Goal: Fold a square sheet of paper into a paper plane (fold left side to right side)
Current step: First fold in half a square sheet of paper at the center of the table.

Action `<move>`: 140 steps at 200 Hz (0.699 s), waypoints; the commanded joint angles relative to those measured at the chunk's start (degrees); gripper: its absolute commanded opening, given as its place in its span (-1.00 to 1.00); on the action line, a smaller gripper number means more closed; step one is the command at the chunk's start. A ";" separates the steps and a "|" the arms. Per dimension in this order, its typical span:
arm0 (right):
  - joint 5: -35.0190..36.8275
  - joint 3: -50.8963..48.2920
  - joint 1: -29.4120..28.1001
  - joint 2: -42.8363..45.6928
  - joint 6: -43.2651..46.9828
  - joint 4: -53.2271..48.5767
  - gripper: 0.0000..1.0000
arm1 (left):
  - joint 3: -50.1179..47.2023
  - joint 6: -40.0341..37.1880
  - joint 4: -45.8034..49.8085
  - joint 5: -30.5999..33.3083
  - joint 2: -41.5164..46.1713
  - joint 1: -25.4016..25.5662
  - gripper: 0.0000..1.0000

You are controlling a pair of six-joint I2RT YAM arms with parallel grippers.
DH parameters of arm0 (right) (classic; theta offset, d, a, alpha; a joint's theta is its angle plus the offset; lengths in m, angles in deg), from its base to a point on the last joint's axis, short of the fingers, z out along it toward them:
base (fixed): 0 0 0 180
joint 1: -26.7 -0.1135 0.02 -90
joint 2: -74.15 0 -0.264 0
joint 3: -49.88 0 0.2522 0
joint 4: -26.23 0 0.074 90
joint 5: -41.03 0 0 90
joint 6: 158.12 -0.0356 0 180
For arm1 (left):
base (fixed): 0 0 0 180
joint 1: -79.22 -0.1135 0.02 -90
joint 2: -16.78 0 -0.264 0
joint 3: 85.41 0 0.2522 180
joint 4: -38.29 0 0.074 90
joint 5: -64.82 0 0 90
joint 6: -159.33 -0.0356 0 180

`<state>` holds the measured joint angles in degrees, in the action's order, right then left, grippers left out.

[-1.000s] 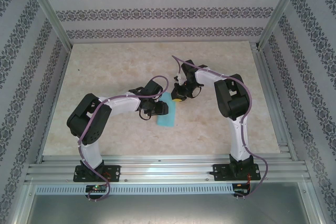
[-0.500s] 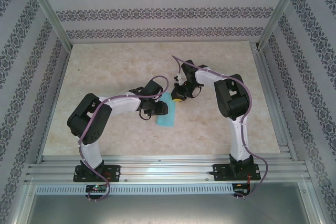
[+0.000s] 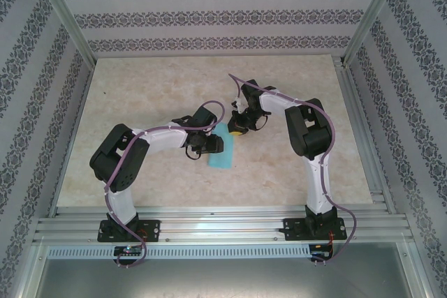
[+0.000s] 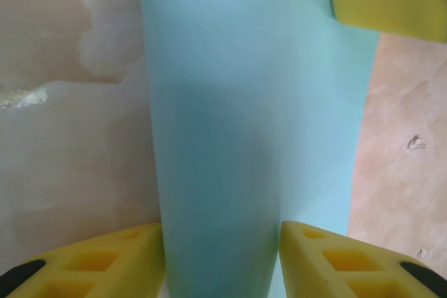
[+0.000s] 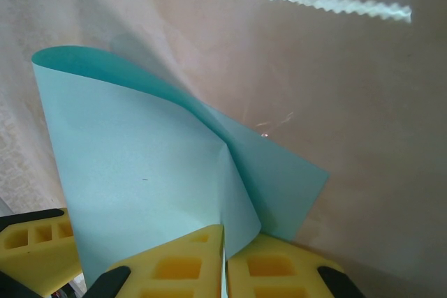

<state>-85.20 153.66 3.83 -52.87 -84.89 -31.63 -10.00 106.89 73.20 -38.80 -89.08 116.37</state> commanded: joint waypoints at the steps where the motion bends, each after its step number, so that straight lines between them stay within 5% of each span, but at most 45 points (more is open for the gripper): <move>1: 1.60 0.95 -0.32 -0.73 0.69 -1.12 -0.79 | -1.14 -1.35 0.80 -0.15 -5.60 1.44 -0.06; 140: 2.28 0.56 0.05 1.49 0.52 -0.99 -0.56 | -0.87 -1.44 1.33 0.86 -7.14 2.23 -0.07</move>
<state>-85.31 153.90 3.83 -52.83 -84.87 -31.74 -8.97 106.48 74.51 -37.93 -89.80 116.72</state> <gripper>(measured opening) 0.203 0.466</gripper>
